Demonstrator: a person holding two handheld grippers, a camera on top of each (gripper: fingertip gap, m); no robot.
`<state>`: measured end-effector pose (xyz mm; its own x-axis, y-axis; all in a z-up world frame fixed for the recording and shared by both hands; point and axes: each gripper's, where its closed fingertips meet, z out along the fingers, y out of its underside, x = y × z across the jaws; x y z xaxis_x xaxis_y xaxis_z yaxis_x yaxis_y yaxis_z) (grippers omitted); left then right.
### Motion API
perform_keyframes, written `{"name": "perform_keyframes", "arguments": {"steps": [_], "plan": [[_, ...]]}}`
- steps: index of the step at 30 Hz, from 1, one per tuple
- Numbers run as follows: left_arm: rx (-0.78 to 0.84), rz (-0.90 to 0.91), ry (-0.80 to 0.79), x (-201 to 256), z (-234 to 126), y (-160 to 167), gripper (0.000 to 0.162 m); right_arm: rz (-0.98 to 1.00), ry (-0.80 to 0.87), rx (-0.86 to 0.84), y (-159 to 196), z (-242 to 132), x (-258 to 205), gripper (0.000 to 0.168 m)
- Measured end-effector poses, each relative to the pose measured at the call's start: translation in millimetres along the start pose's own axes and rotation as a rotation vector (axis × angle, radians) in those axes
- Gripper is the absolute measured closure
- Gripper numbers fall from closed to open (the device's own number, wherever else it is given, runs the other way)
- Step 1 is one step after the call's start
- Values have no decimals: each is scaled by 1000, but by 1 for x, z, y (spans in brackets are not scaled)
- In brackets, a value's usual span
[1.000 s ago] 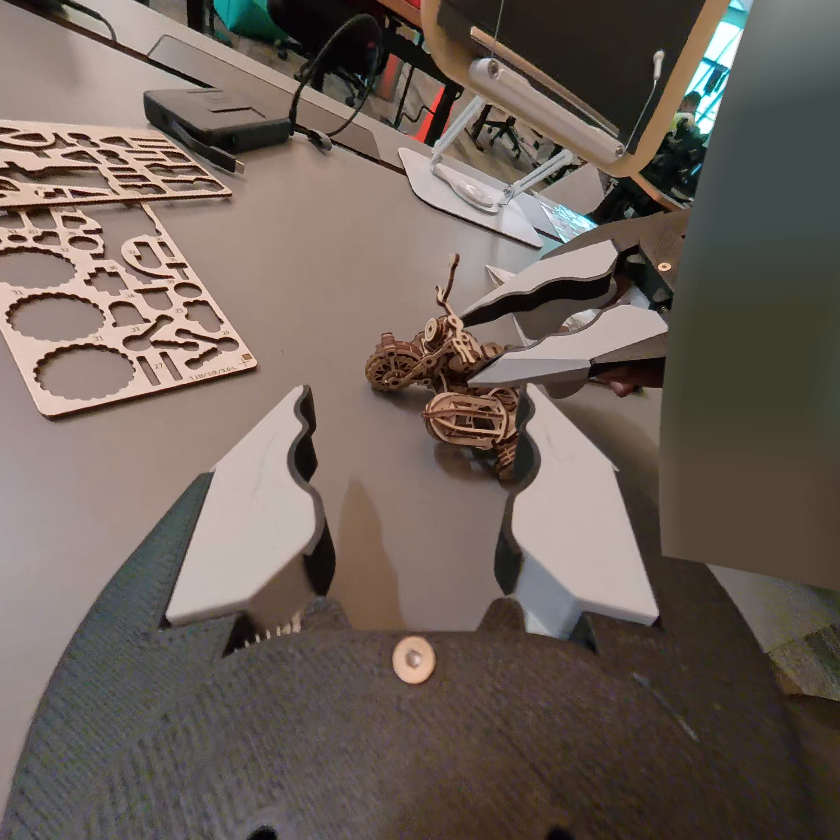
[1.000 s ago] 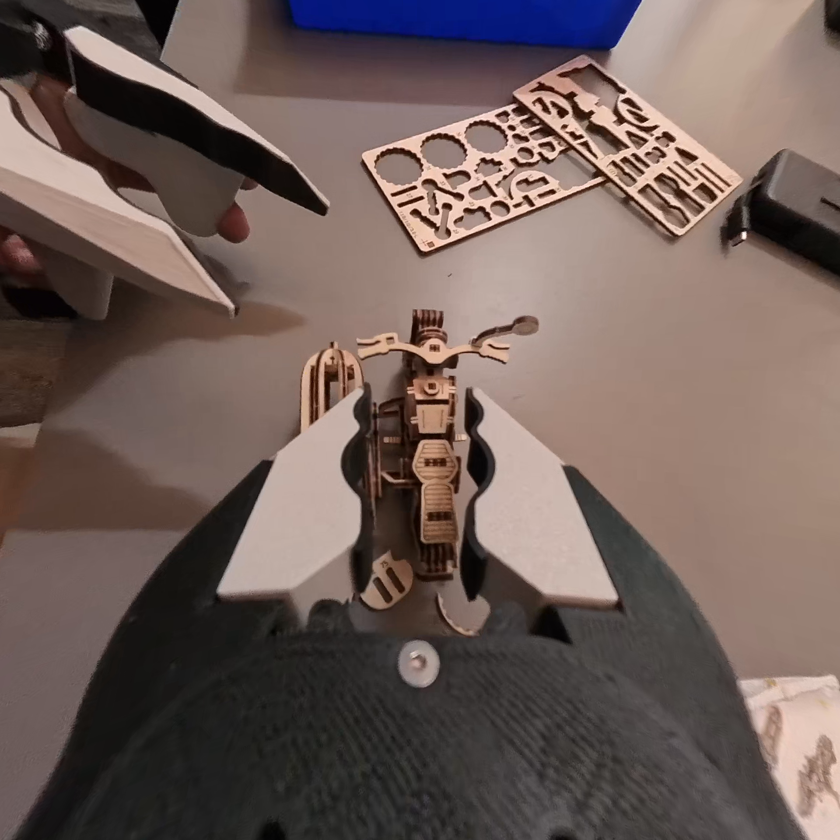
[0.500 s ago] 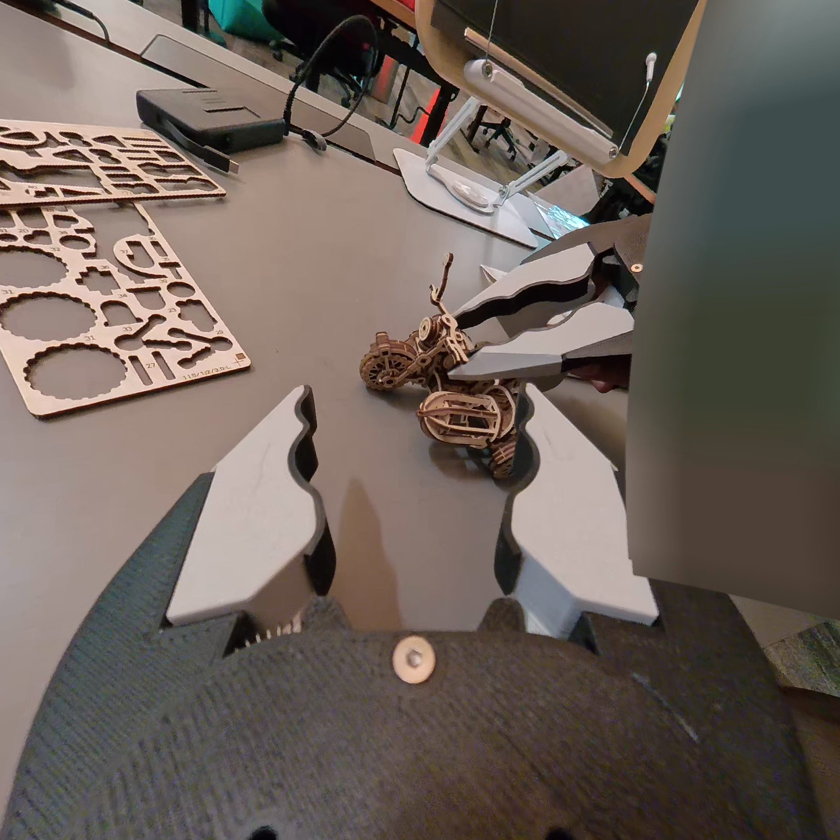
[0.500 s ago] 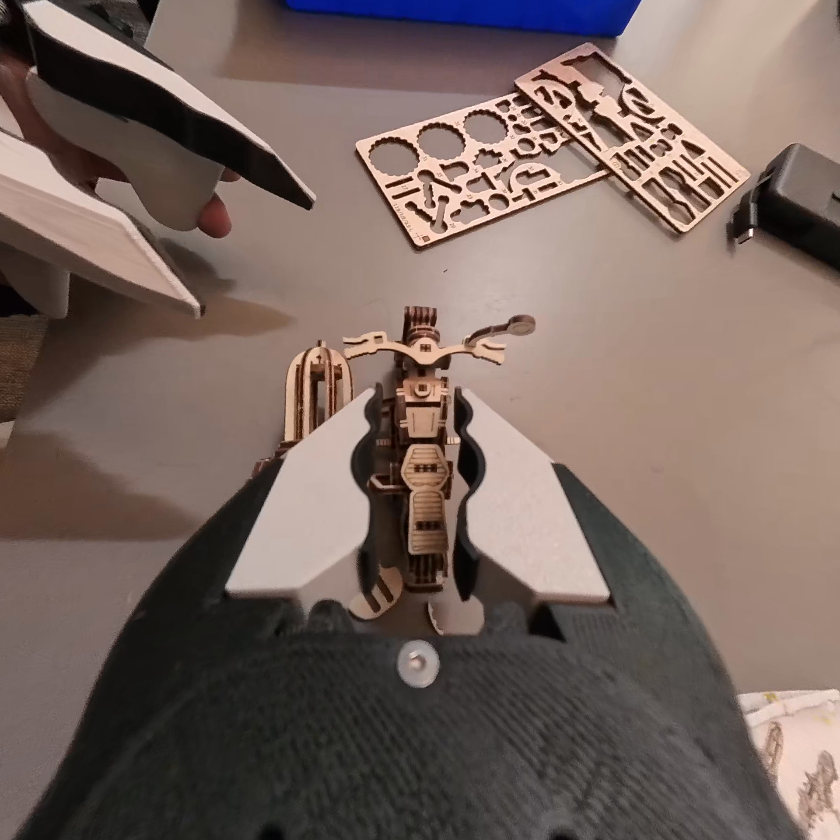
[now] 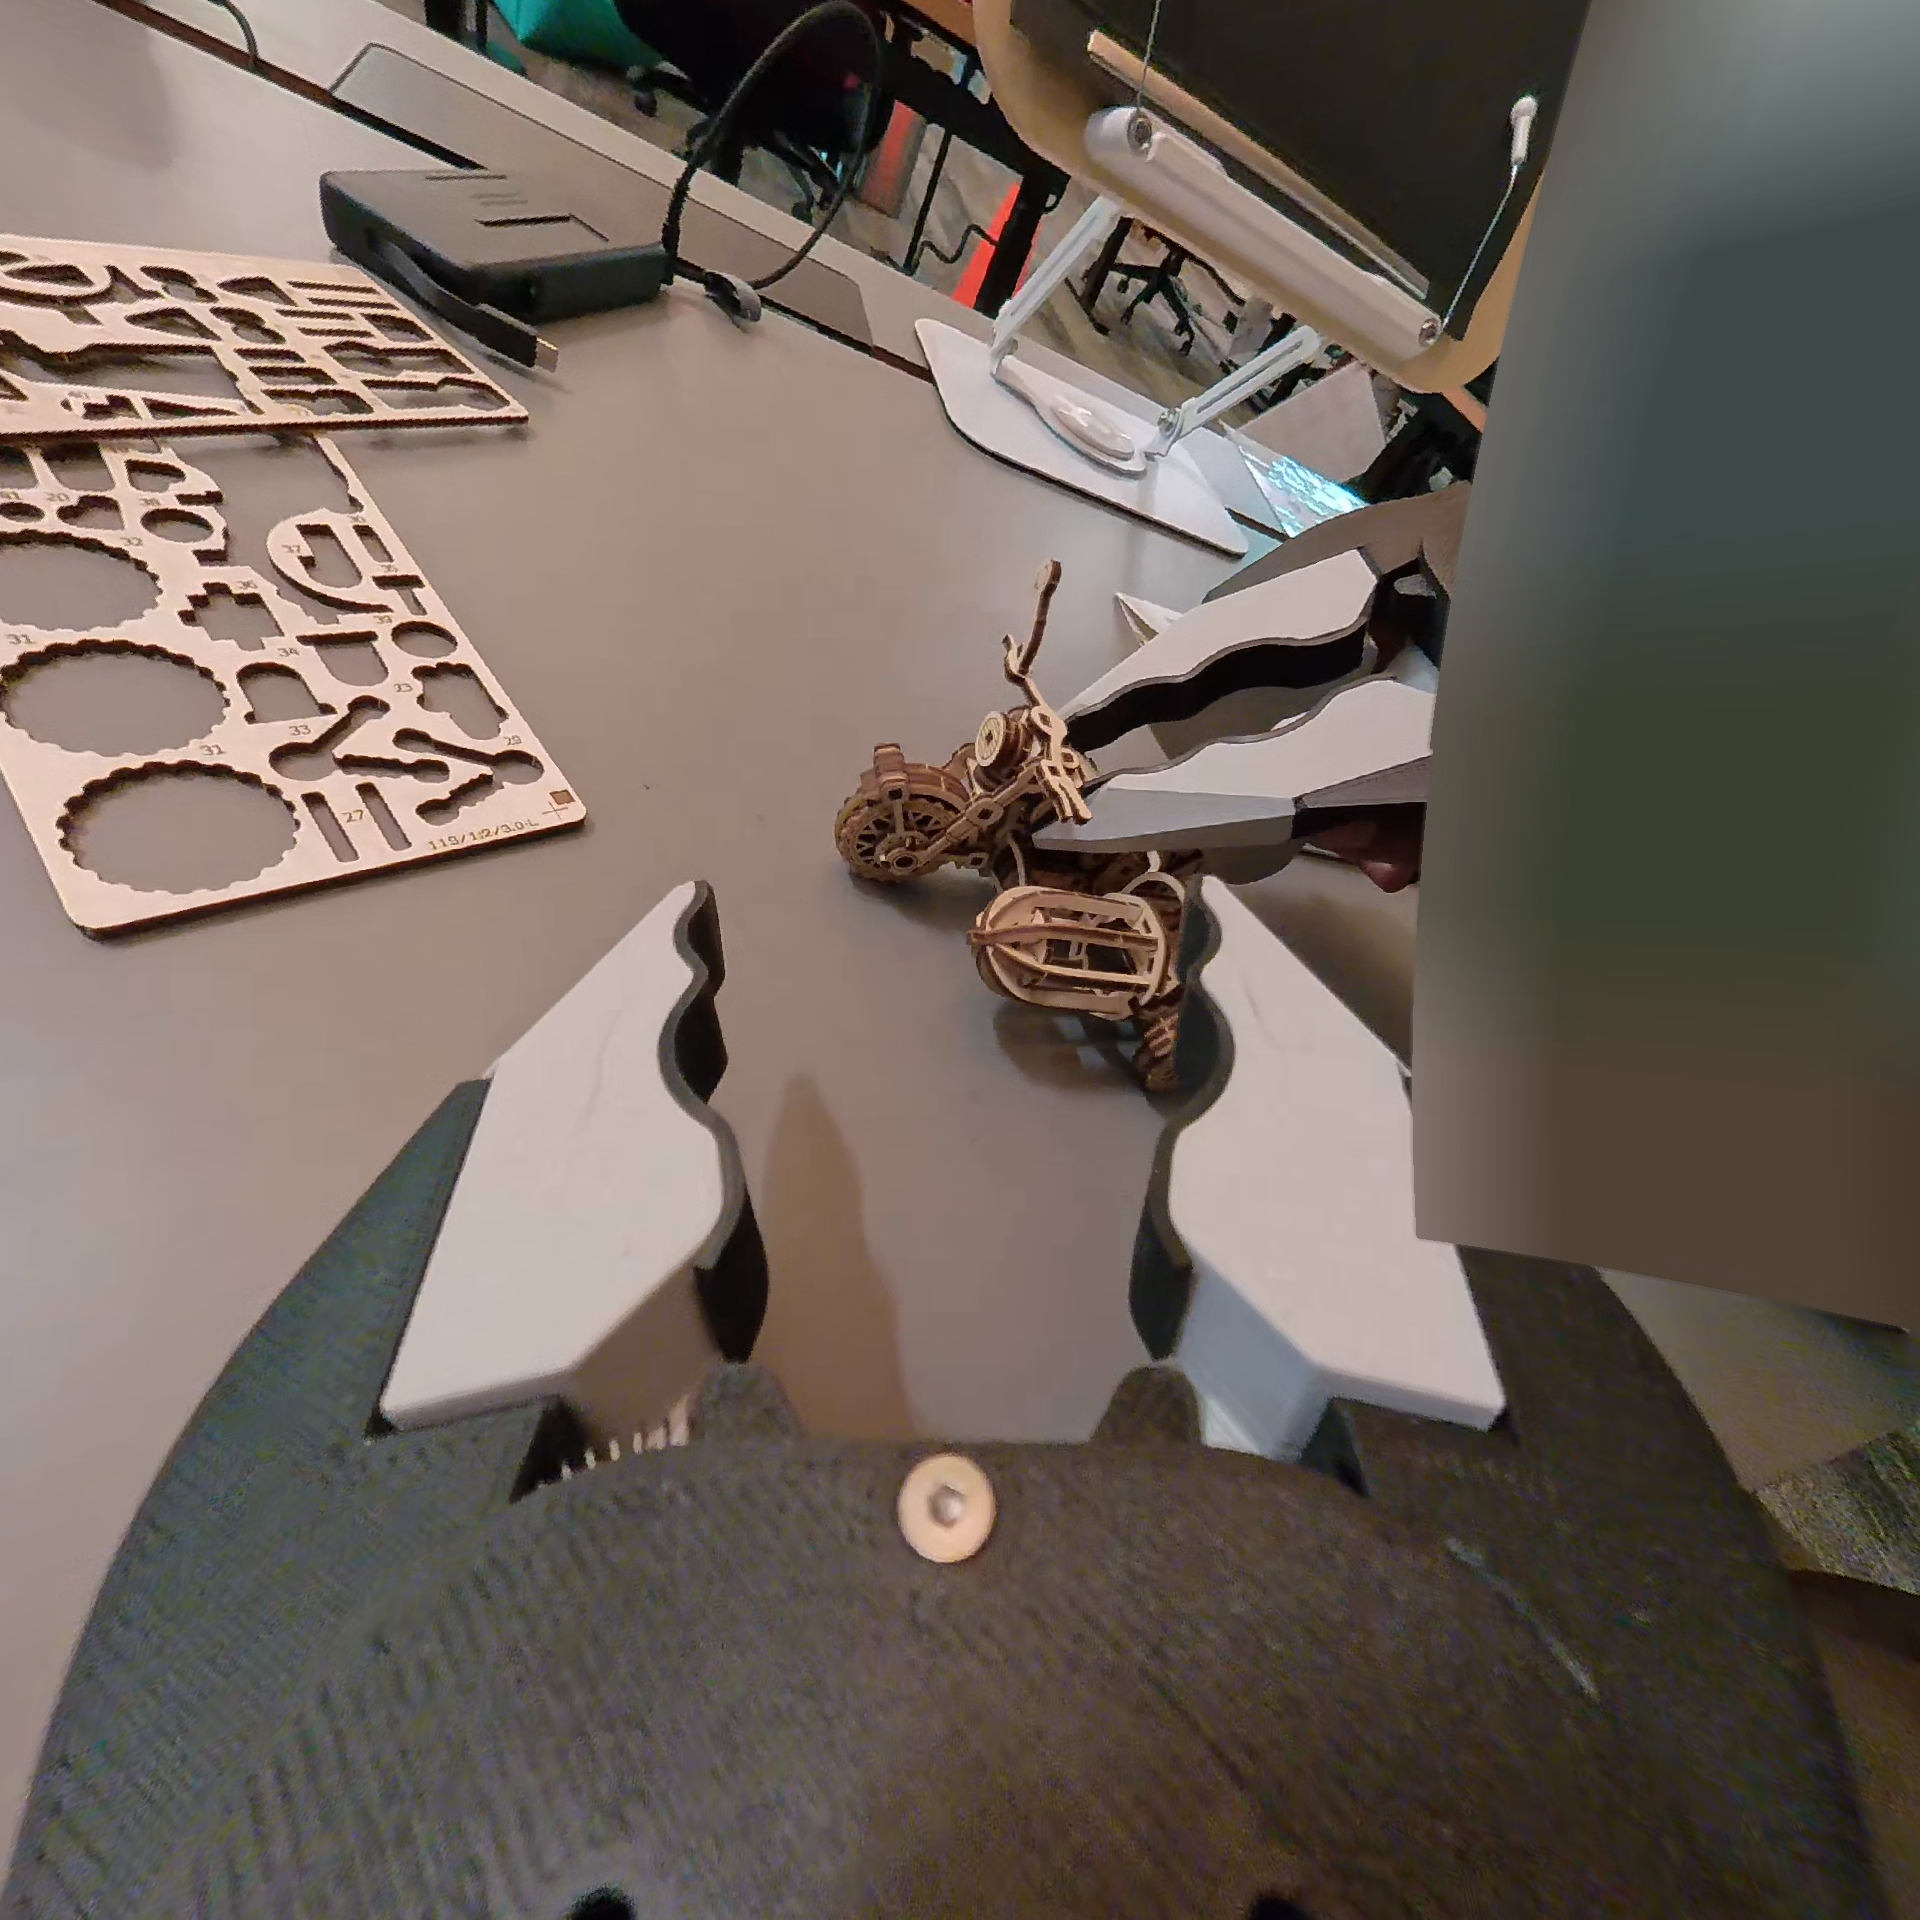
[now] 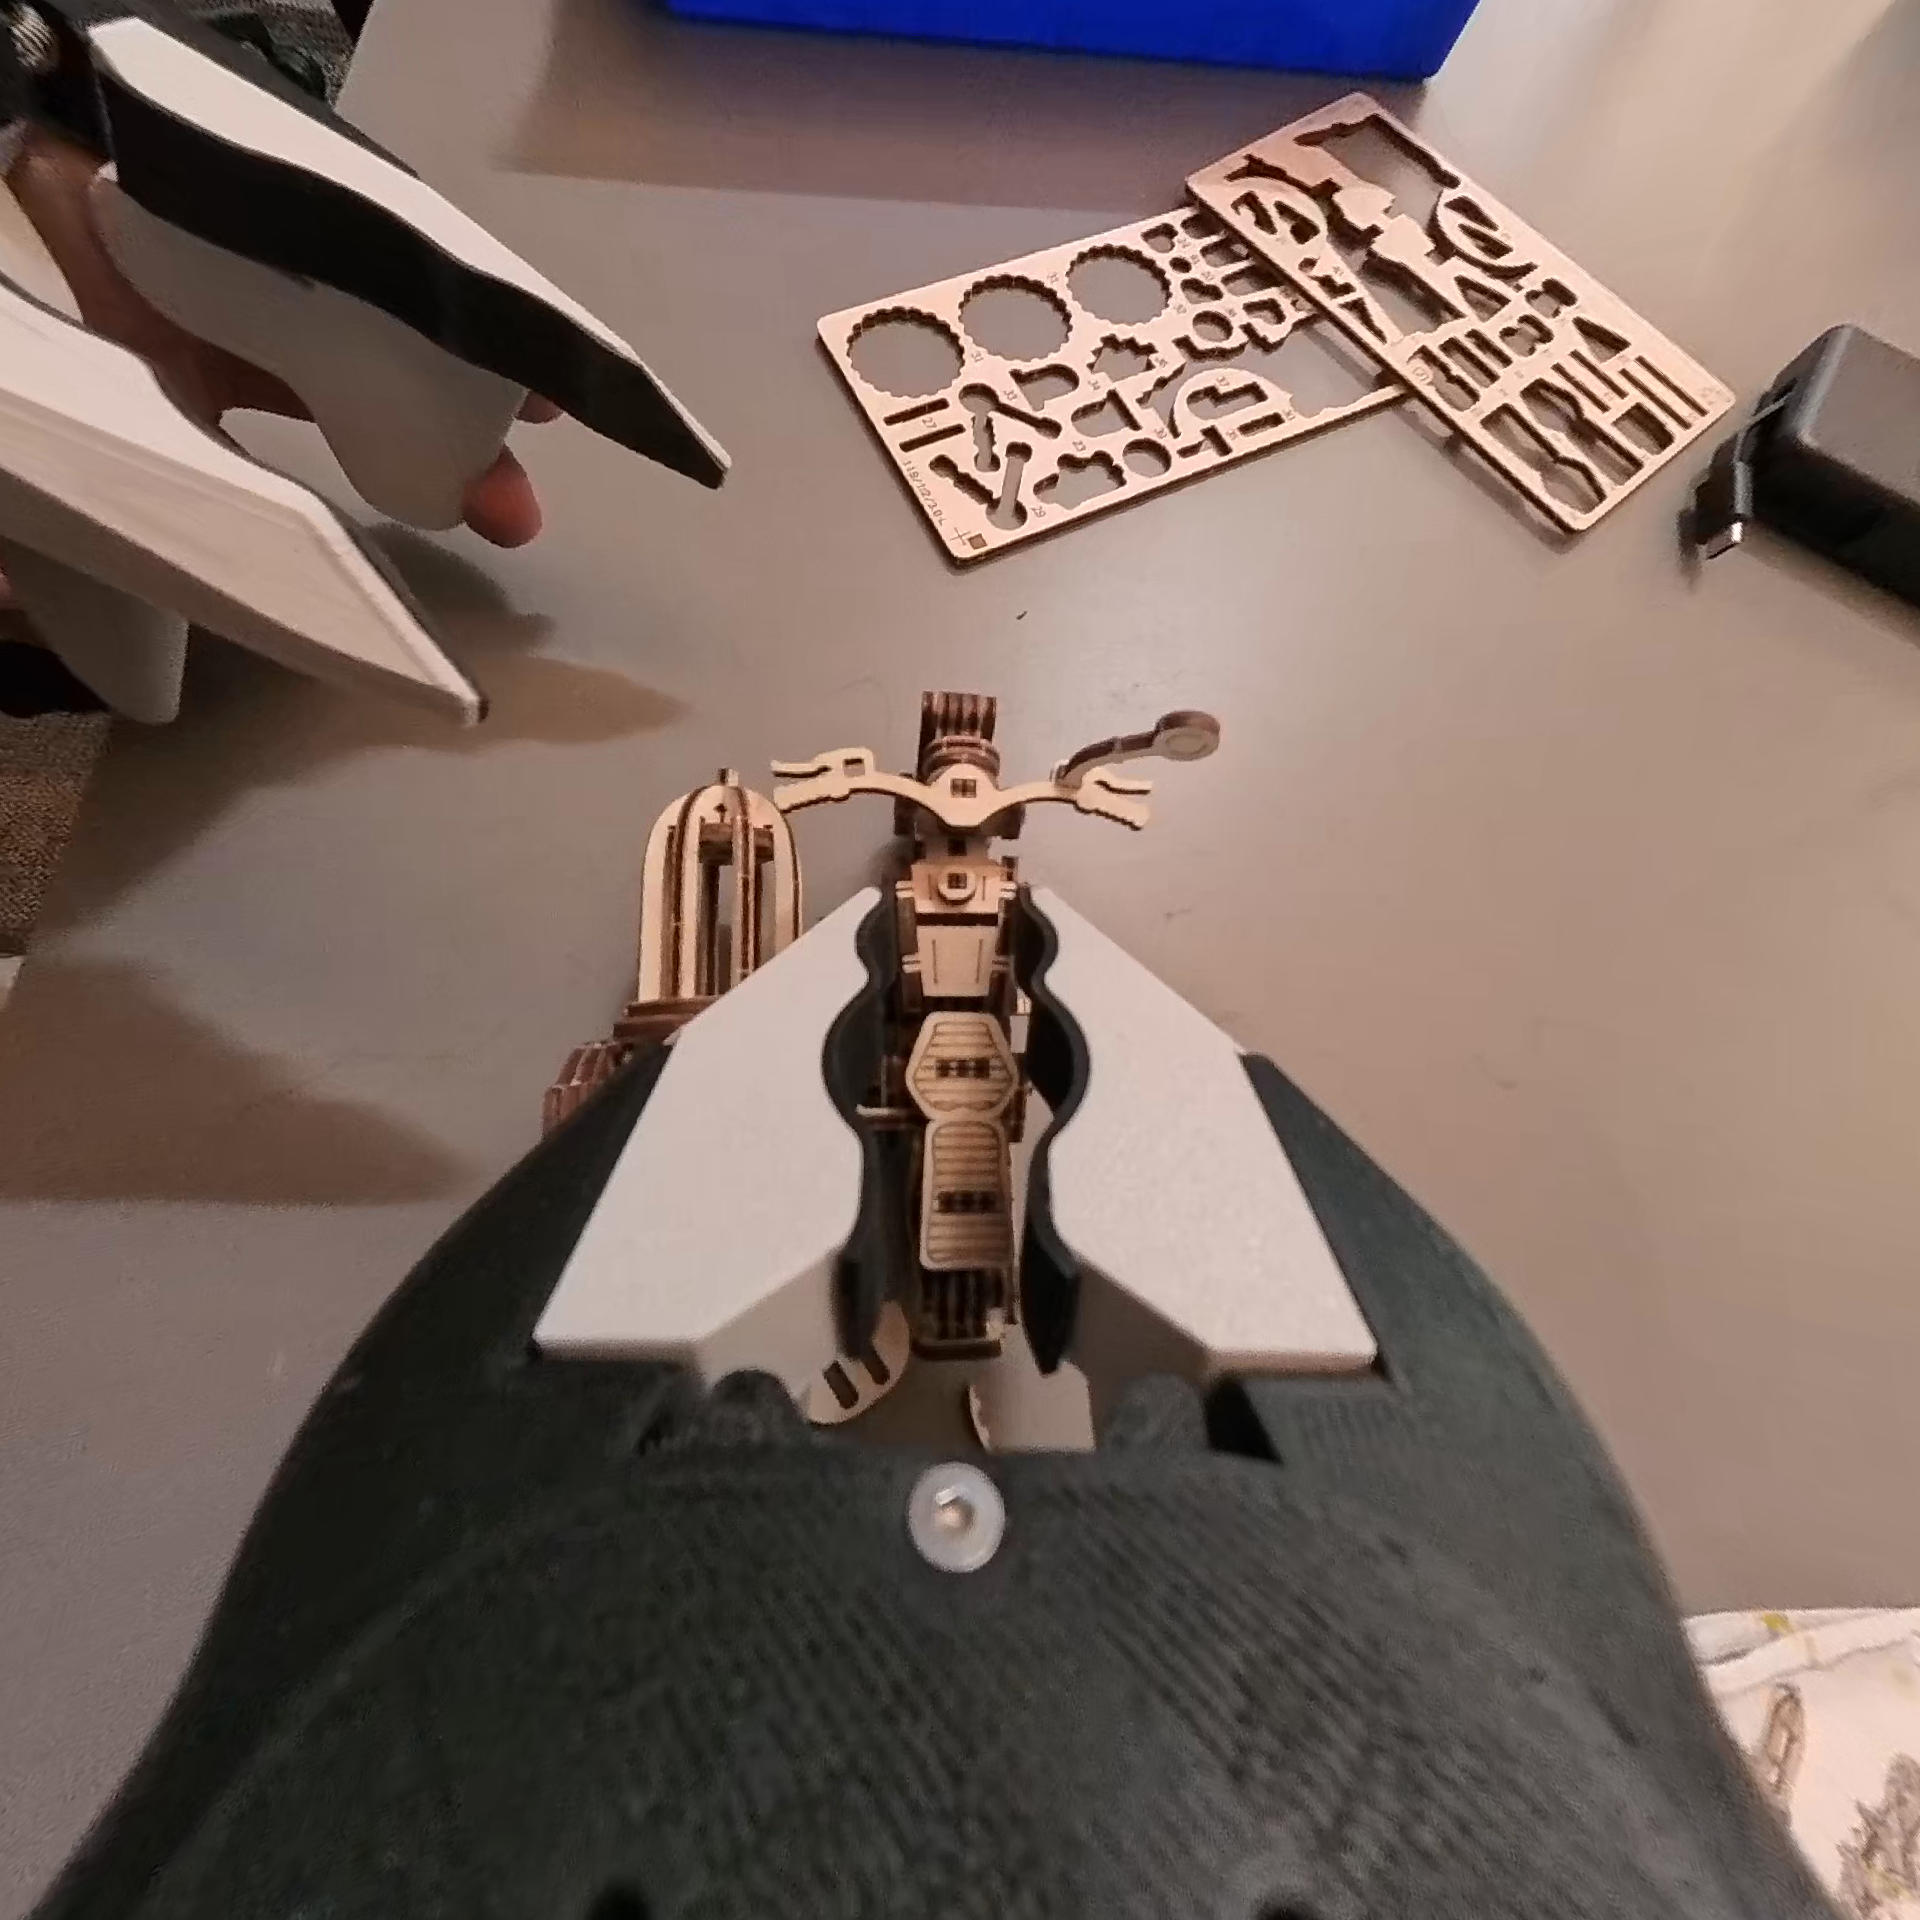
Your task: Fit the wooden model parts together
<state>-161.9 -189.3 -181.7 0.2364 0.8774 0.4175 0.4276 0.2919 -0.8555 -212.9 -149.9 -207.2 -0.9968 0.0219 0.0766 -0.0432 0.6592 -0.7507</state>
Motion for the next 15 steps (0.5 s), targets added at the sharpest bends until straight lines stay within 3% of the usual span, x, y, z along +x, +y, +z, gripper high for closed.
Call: {"name": "perform_keyframes", "arguments": {"steps": [9,12,15], "plan": [[0,-3,-3,-1,0,0,75,8,-9,-8,0,0,-1,147],[1,2,-3,0,-1,0,75,5,-14,-20,1,0,-3,134],[1,0,0,1,-1,0,74,2,-5,-25,2,-1,-4,136]]}}
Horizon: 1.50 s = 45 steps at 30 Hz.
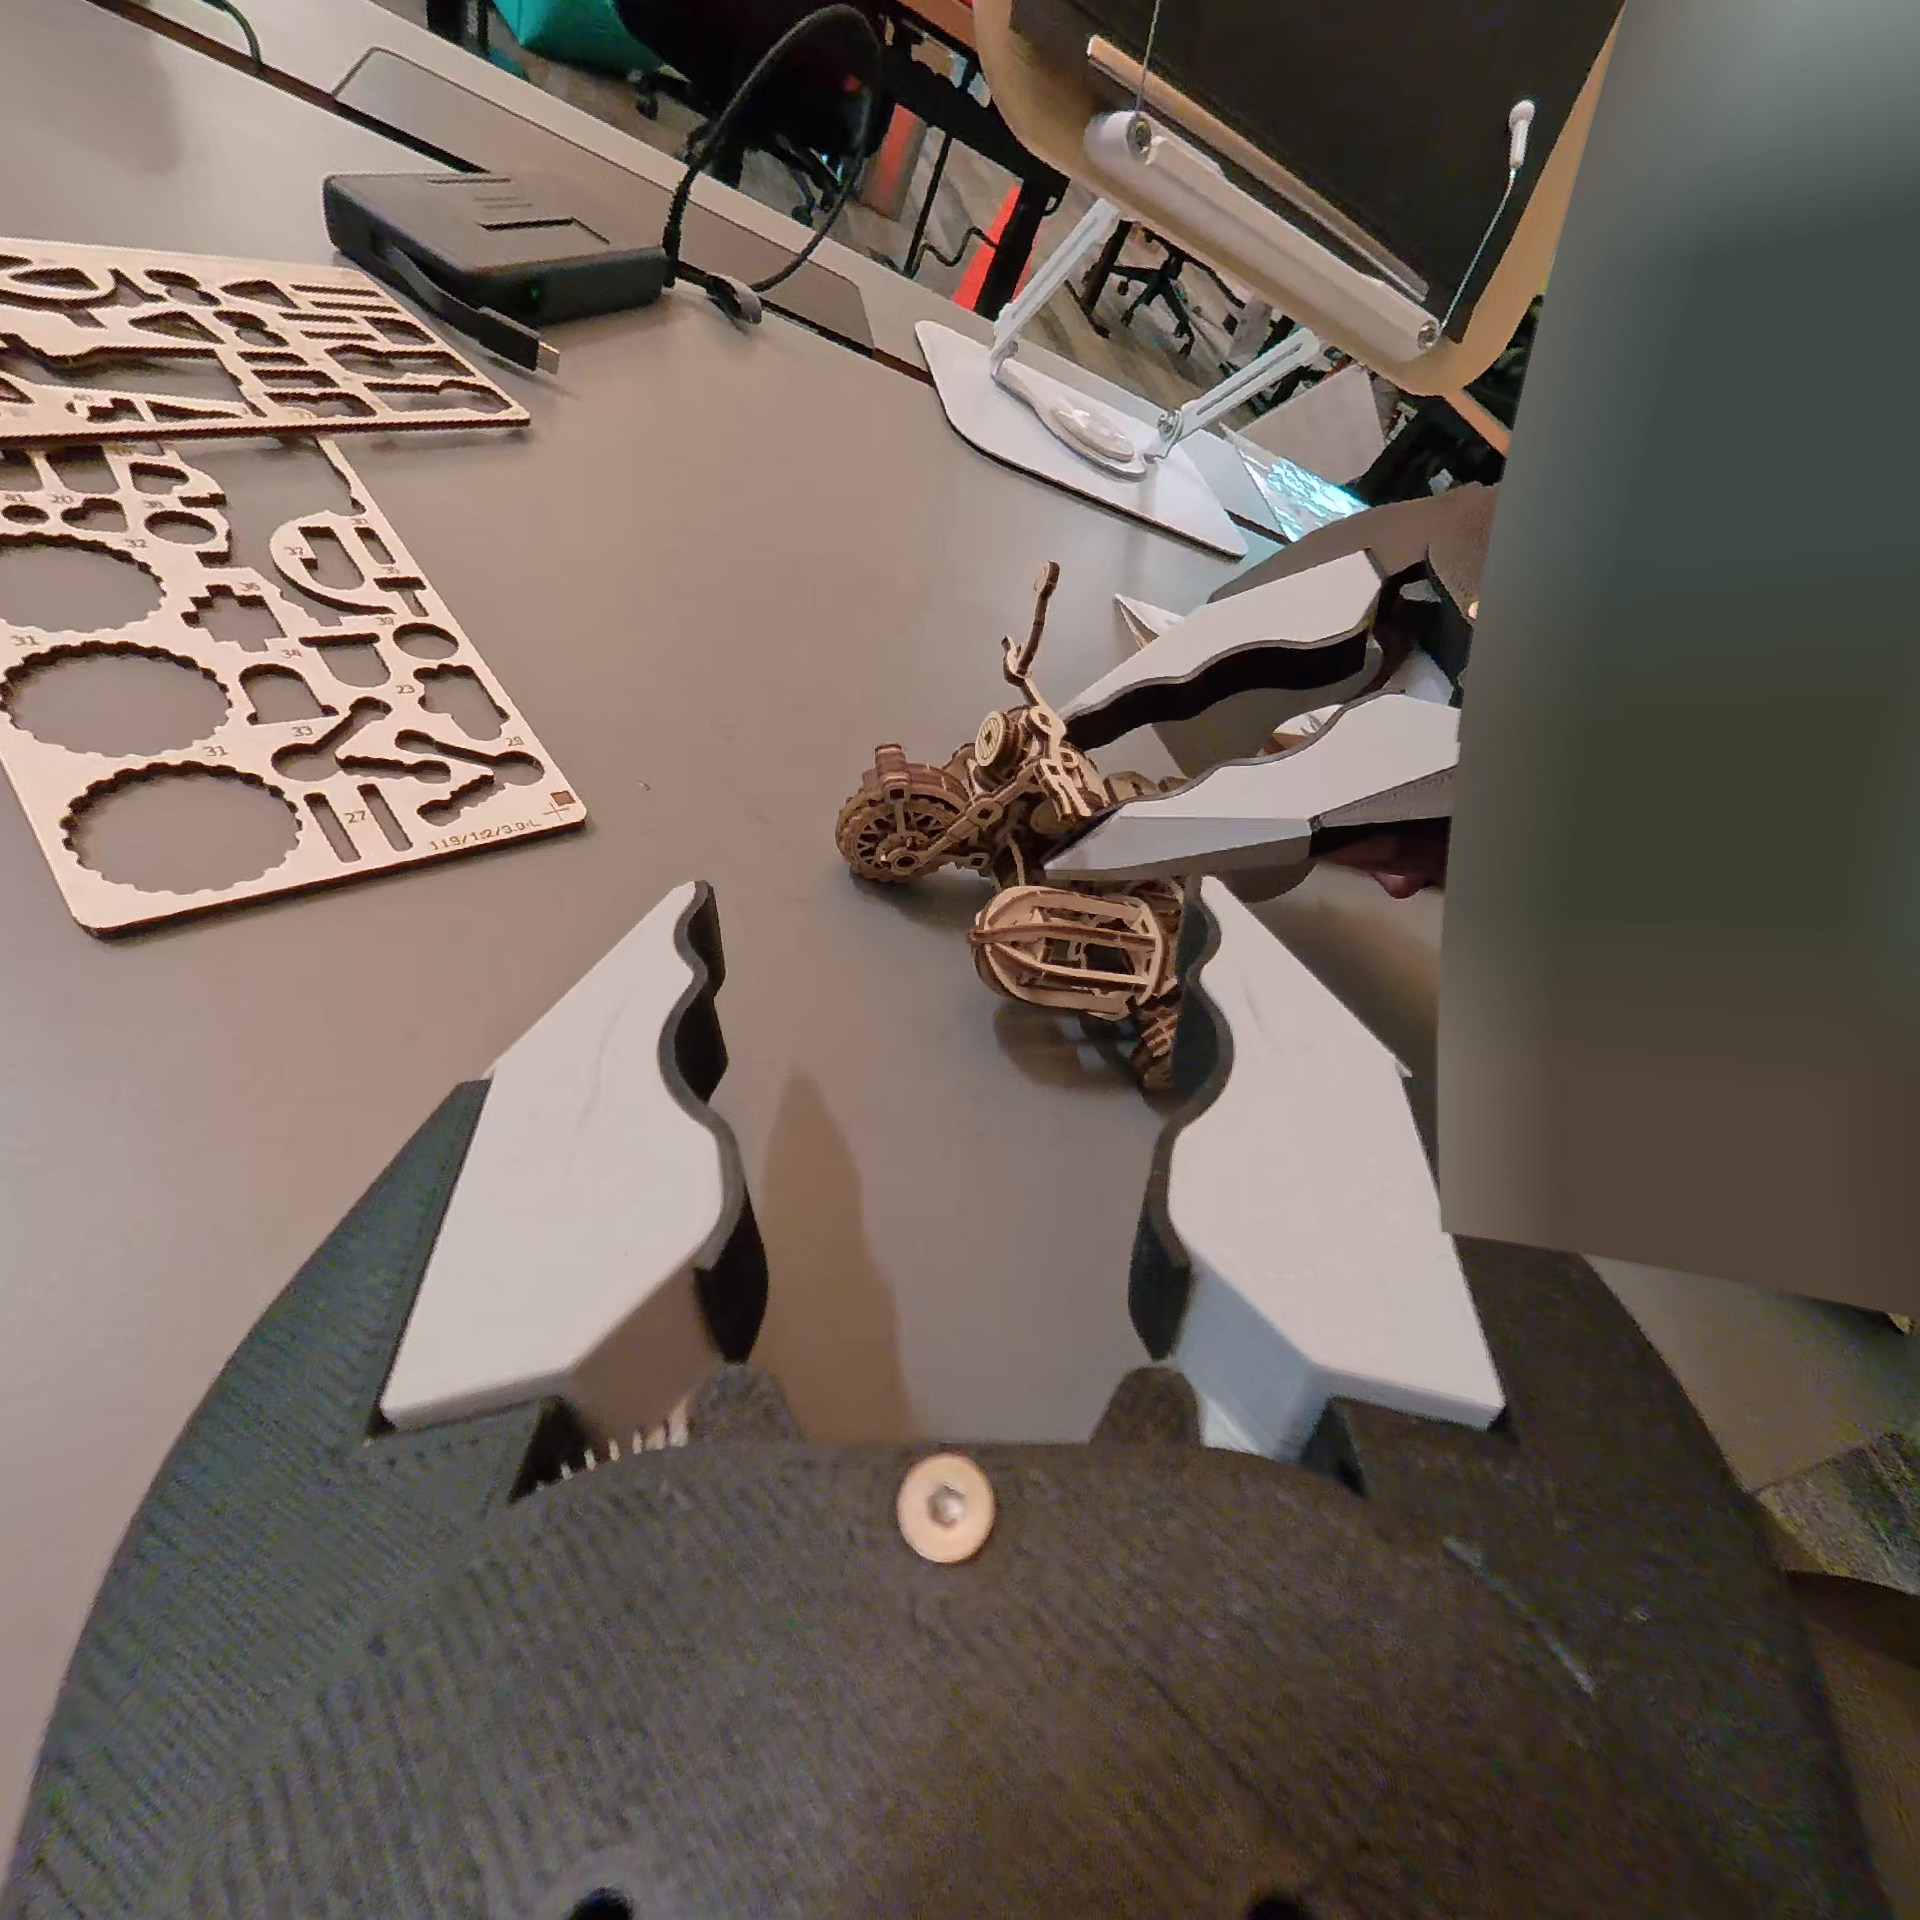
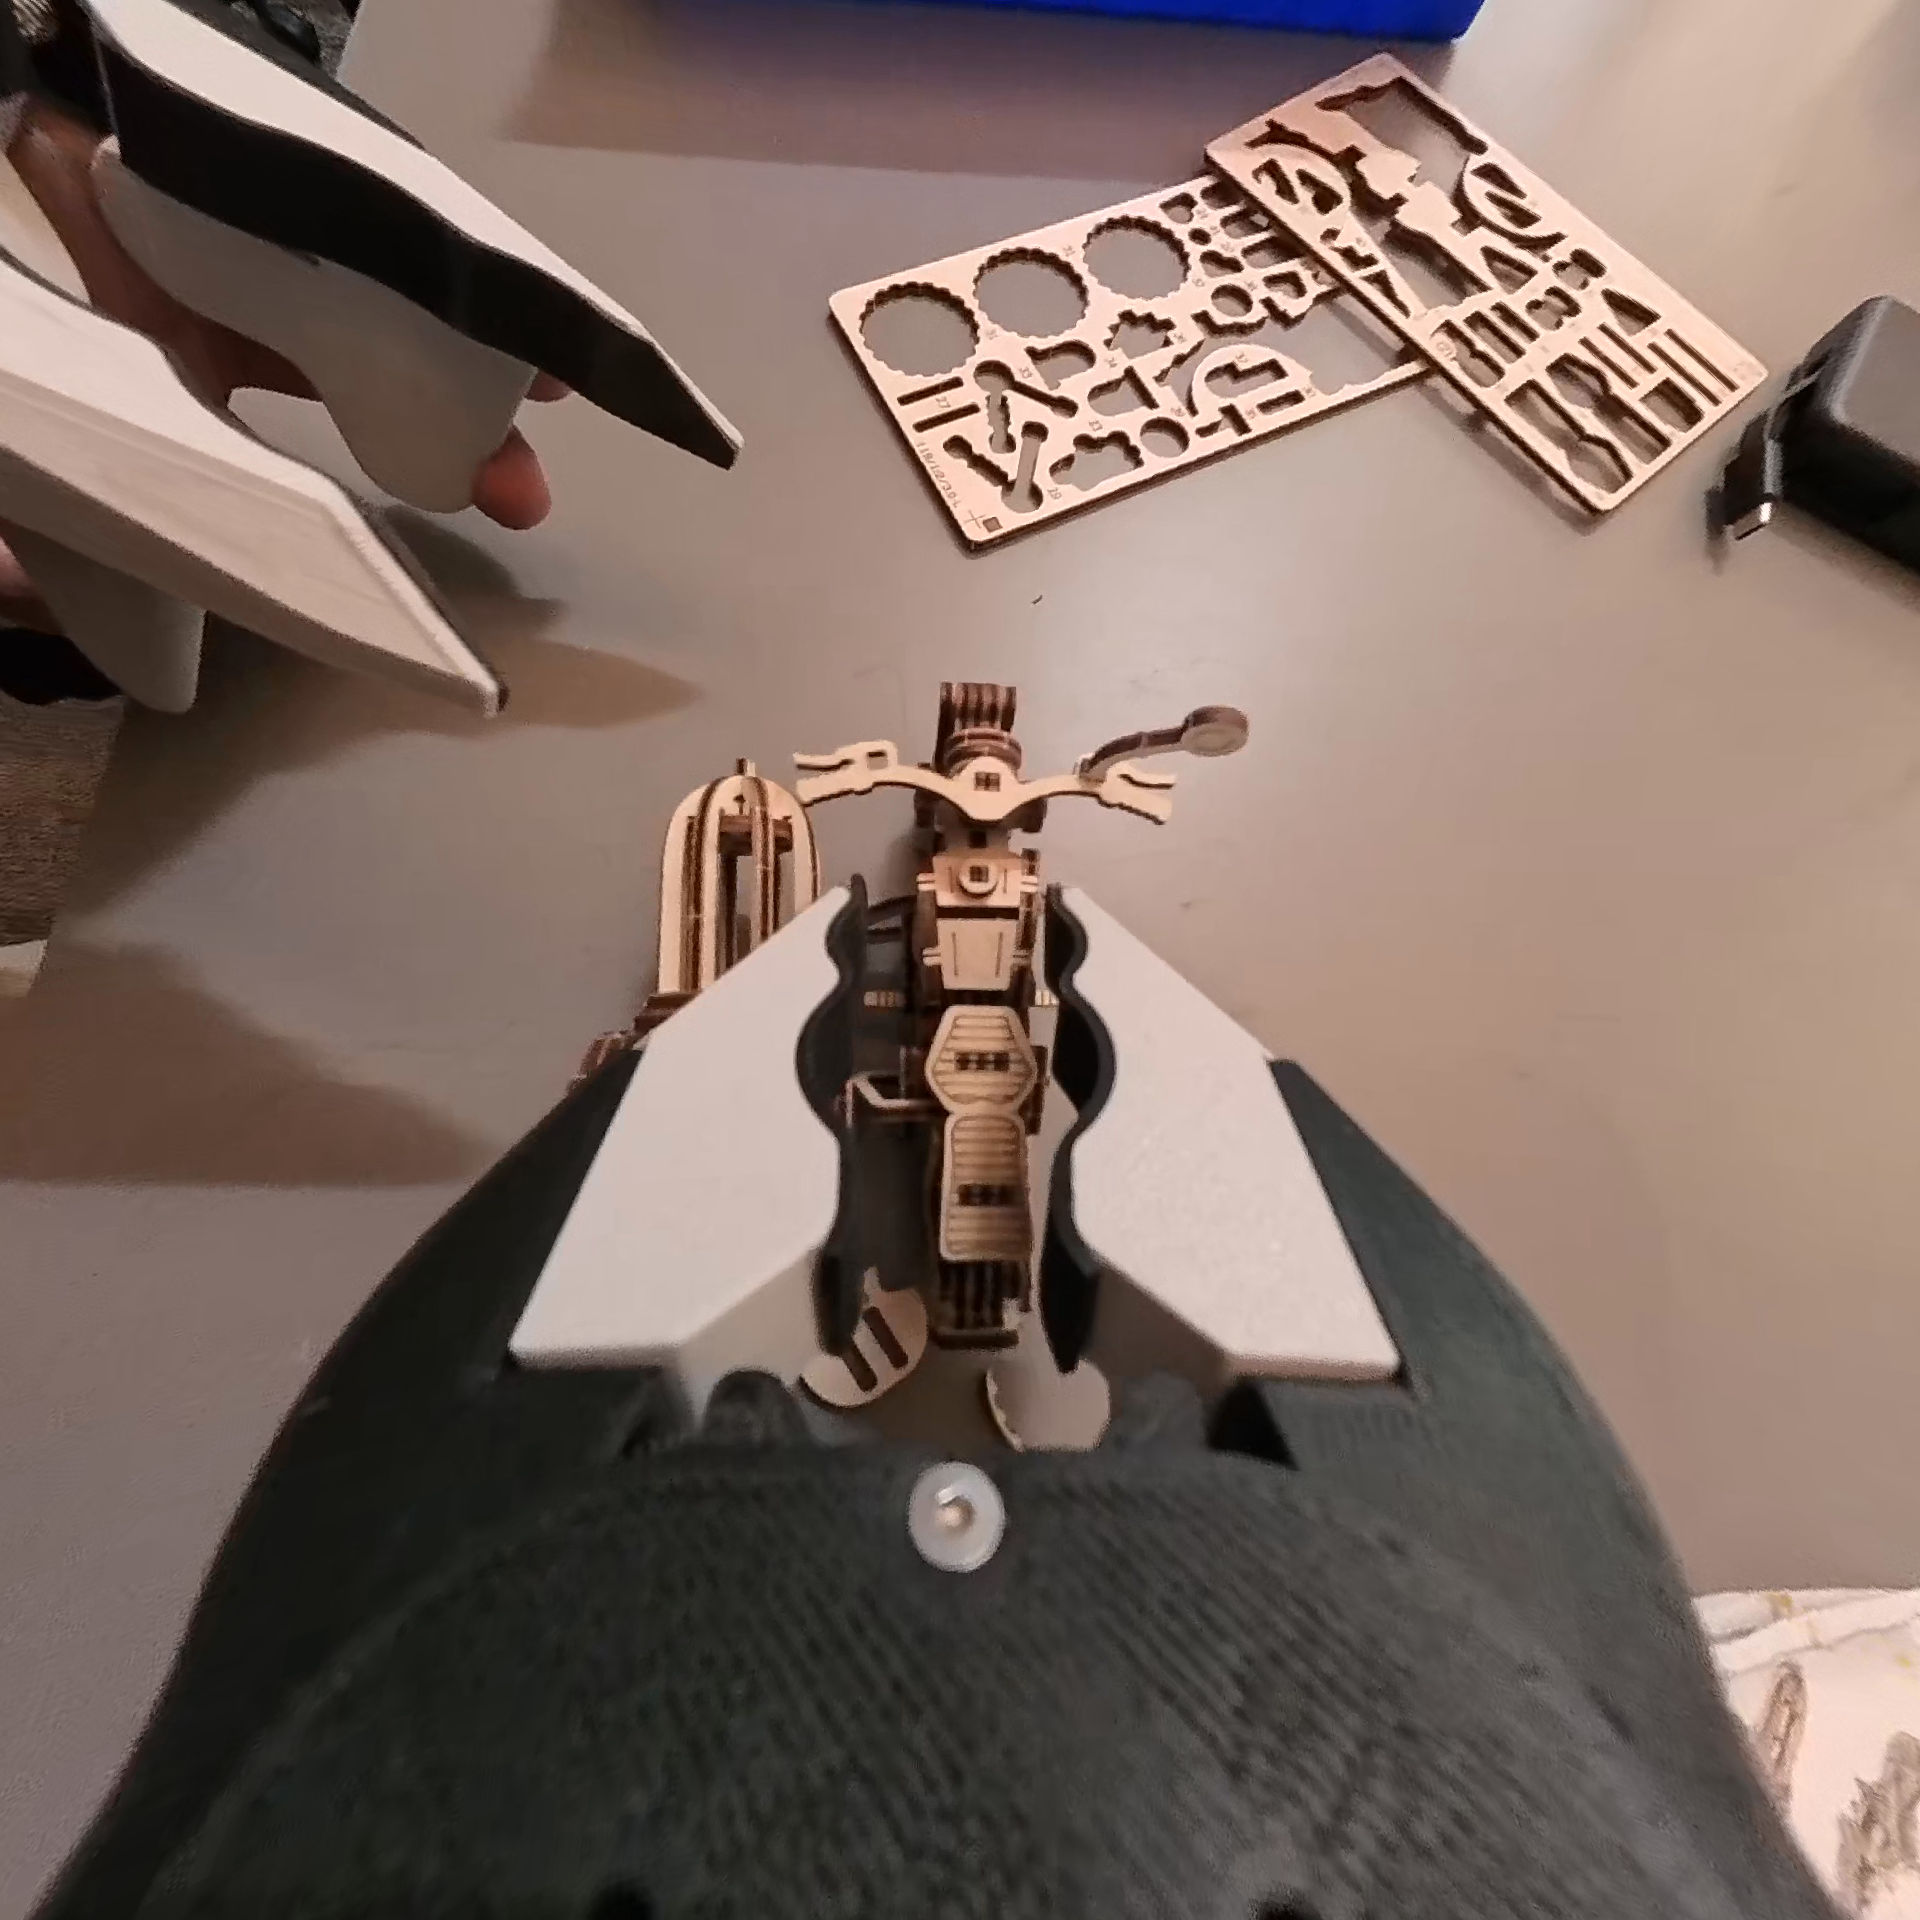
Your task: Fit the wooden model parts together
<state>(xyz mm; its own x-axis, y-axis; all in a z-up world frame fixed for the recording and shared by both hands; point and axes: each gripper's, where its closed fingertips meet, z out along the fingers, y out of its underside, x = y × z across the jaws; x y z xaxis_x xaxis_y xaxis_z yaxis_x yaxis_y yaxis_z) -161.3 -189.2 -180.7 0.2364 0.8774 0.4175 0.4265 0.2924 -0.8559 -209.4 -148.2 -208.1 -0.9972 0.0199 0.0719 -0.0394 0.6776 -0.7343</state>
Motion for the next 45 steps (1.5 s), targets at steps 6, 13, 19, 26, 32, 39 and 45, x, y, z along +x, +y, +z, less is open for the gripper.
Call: {"name": "perform_keyframes", "arguments": {"steps": [6,13,19,26,32,39,45], "plan": [[-2,12,-4,1,0,1,74,13,14,-11,2,-3,3,140],[-22,61,-25,0,3,5,75,5,7,-17,2,-4,3,148],[-26,64,-27,0,3,6,75,16,5,-14,2,-4,3,147],[-26,60,-24,0,3,6,75,5,19,-23,3,-10,4,135],[-28,67,-26,1,3,6,75,12,19,-26,6,-8,4,147],[-28,60,-27,-1,3,6,75,27,33,-18,5,-17,6,137],[-30,55,-27,-1,3,6,76,18,75,81,5,-51,5,153]]}}
